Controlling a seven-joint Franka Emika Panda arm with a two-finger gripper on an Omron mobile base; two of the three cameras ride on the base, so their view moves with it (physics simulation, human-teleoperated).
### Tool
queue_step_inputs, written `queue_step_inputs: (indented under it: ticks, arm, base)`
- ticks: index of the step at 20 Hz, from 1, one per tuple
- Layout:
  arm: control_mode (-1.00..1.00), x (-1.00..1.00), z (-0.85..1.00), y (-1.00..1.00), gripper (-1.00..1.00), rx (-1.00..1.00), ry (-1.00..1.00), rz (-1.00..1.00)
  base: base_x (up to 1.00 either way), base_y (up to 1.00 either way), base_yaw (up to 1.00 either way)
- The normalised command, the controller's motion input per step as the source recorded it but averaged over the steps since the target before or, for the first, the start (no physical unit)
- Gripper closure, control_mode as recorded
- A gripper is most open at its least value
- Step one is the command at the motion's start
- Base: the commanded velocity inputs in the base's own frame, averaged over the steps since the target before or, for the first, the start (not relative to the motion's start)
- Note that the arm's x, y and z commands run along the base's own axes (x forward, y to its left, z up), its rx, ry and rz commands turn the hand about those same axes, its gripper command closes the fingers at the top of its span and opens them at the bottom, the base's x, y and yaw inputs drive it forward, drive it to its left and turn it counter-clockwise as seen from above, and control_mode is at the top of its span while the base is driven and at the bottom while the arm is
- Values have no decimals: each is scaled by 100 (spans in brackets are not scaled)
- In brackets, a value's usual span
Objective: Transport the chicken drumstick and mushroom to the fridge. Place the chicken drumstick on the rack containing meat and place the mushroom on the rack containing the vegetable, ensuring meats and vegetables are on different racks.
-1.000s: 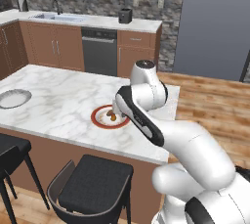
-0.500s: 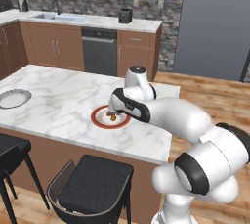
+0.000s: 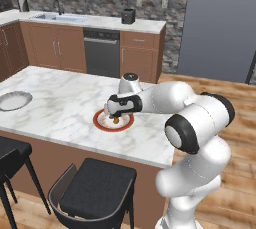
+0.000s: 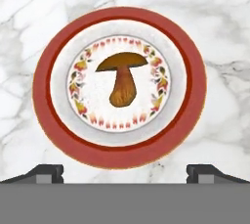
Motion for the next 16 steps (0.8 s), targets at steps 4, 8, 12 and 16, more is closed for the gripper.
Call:
queue_step_inputs:
  ticks: [4, 8, 12, 16]
  arm:
    - [-100, 39, -22, 18, -100, 0, 0, 0]
    - [-100, 6, -11, 0, -100, 0, 0, 0]
    - [-100, 0, -15, 0, -100, 0, 0, 0]
    - [-100, 0, -23, 0, -100, 0, -1, 0]
  base:
    - [0, 0, 0]
    - [0, 0, 0]
    - [0, 0, 0]
    - [0, 0, 0]
